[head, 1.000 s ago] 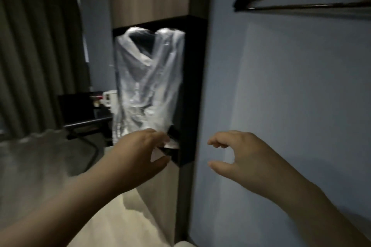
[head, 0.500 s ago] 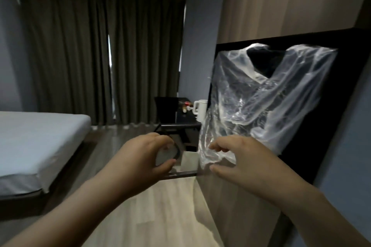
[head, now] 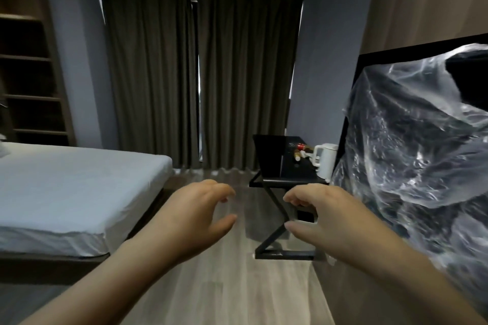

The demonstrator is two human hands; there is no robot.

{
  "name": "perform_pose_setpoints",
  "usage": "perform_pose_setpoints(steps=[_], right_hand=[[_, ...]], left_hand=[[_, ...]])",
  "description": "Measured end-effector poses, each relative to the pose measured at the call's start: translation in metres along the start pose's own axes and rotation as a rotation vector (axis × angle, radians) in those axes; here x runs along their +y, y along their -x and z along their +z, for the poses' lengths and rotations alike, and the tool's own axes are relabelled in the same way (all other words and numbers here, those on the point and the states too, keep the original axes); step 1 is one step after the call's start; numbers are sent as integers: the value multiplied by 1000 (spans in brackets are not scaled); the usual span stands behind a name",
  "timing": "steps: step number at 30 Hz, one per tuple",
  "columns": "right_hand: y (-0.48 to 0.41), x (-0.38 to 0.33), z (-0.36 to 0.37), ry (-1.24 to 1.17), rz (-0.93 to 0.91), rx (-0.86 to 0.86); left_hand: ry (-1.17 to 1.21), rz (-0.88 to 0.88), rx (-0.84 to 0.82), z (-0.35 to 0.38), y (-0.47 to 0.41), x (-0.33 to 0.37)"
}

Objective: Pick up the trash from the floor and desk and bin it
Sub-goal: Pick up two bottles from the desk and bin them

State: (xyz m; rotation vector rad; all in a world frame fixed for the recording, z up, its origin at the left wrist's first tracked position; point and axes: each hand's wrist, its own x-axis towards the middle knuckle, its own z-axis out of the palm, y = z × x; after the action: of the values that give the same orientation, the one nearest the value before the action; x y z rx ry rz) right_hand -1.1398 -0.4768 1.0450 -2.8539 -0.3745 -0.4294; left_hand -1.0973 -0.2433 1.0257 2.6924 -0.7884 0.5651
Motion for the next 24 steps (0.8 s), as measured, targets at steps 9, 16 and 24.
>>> perform_pose_setpoints(steps=[9,16,24], right_hand=[[-135,29,55,26,-22,-73],[-237,19,106,44,21,-69],[-345,-3,144,52,134,-67]], left_hand=[[1,-51,-33,48,-92,-96],[7,-25,-51,75,-156,-198],[40,42,-62,85,-236,-307]])
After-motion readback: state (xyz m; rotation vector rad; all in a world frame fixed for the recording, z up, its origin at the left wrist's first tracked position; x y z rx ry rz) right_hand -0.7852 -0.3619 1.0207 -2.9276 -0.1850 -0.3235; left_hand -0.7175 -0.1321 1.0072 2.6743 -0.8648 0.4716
